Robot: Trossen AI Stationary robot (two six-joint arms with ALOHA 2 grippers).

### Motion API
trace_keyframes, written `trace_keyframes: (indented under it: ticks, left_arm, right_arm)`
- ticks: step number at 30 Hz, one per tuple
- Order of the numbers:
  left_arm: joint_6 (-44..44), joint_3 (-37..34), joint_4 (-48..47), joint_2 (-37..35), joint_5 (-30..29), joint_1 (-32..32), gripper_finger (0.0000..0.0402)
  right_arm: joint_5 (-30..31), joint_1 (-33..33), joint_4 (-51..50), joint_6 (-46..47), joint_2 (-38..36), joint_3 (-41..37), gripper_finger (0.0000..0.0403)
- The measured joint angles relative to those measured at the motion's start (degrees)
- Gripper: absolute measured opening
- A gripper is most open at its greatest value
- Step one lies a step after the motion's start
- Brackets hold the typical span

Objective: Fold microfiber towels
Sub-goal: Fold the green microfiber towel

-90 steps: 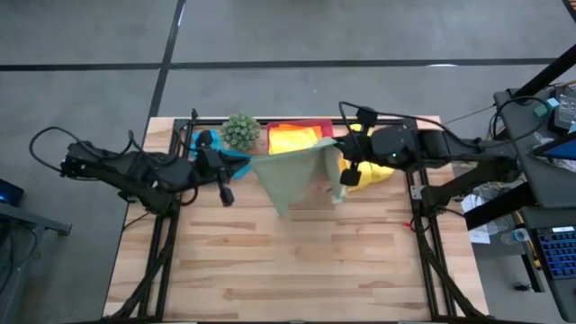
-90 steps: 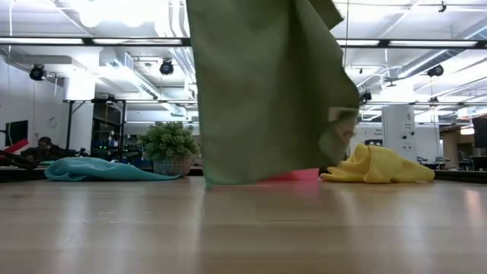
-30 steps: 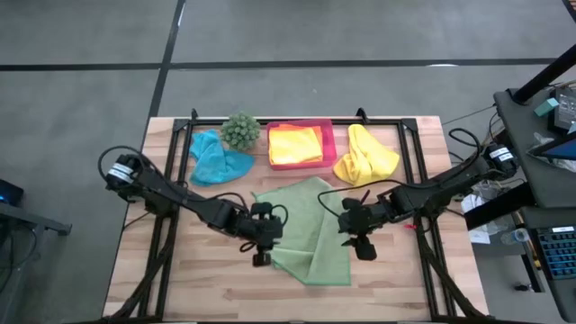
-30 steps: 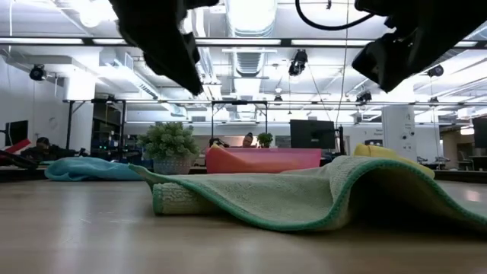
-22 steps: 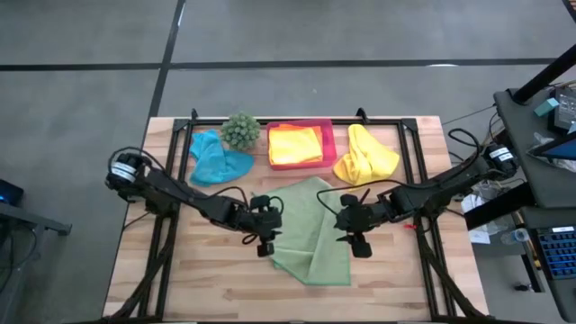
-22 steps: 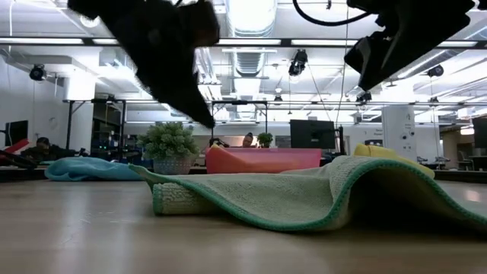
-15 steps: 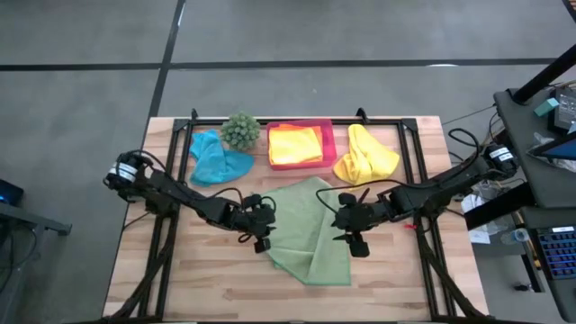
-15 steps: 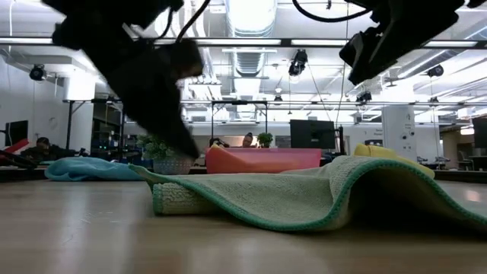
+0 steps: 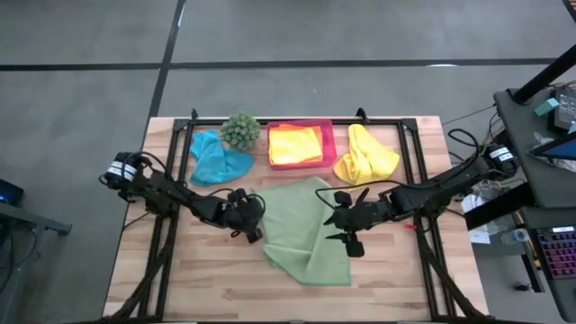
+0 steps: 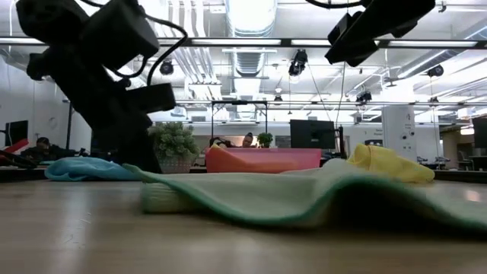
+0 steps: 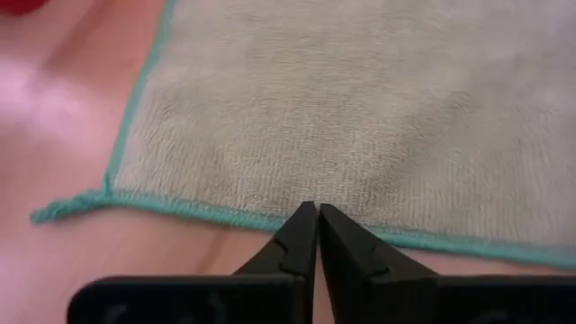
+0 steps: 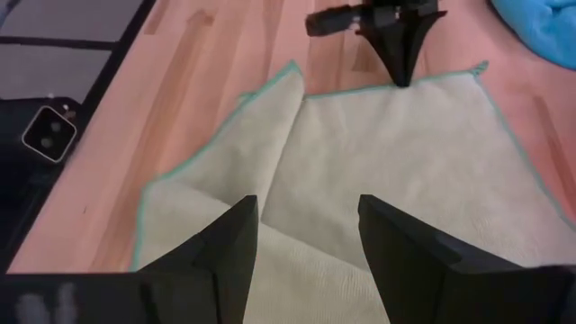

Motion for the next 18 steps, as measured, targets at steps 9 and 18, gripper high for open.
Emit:
trace_keyframes:
  ticks: [9,18]
  left_arm:
    - [-2.0,-0.7,-13.8,-6.0,-0.3,0.1,0.0003]
    - [-9.6,0.3,-0.8,-16.0,2.1,-4.4,0.0003]
  right_arm:
    - [0.2,0.0,0.0,-0.2,0.0,0.0,0.0184]
    - [1.2,-1.3,13.9,-8.4,0.0,-7.3,0.0175]
